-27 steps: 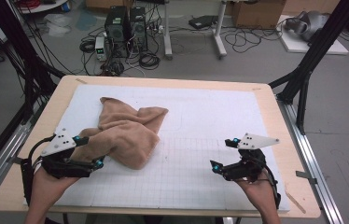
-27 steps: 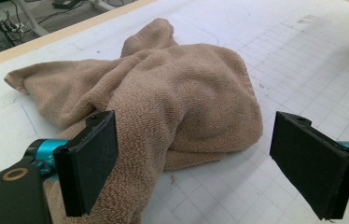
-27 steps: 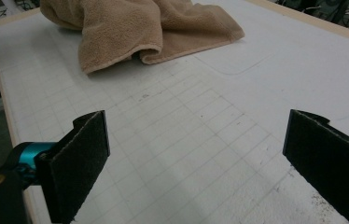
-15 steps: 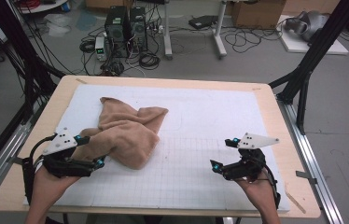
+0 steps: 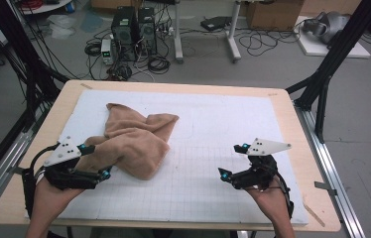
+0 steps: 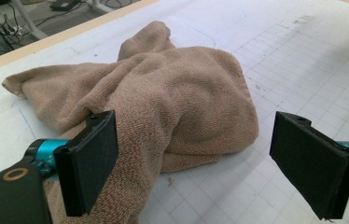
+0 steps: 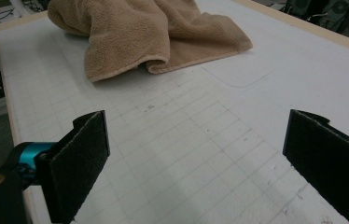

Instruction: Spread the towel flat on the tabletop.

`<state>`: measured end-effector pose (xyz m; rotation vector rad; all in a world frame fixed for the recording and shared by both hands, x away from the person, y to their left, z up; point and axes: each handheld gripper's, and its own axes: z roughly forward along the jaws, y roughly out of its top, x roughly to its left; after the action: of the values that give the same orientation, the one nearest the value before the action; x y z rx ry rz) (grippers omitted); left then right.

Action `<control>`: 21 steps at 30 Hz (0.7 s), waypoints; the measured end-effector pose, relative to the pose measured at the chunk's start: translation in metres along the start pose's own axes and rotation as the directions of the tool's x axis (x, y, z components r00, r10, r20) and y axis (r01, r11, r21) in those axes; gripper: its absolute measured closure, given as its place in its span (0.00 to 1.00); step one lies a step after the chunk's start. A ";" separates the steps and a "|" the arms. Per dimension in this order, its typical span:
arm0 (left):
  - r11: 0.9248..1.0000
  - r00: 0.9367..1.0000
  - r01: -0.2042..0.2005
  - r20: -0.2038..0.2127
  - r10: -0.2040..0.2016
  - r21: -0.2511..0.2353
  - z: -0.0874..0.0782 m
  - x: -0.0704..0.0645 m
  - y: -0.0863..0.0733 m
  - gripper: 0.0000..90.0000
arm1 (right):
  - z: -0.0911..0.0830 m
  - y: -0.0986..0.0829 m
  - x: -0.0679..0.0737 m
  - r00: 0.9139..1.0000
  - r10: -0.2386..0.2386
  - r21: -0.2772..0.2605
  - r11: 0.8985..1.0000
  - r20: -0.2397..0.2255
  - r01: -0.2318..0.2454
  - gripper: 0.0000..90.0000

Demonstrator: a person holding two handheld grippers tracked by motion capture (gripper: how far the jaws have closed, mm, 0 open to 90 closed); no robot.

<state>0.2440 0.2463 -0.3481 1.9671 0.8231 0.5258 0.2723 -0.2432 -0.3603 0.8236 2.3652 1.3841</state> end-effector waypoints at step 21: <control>1.000 1.000 0.007 0.000 -0.007 0.002 0.005 0.006 0.002 0.18 | 0.013 0.007 0.003 1.000 -0.019 0.019 1.000 -0.023 0.020 0.07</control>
<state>0.2522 0.2469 -0.3487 1.9657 0.8306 0.5209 0.2791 -0.2294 -0.3606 0.7917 2.4015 1.3721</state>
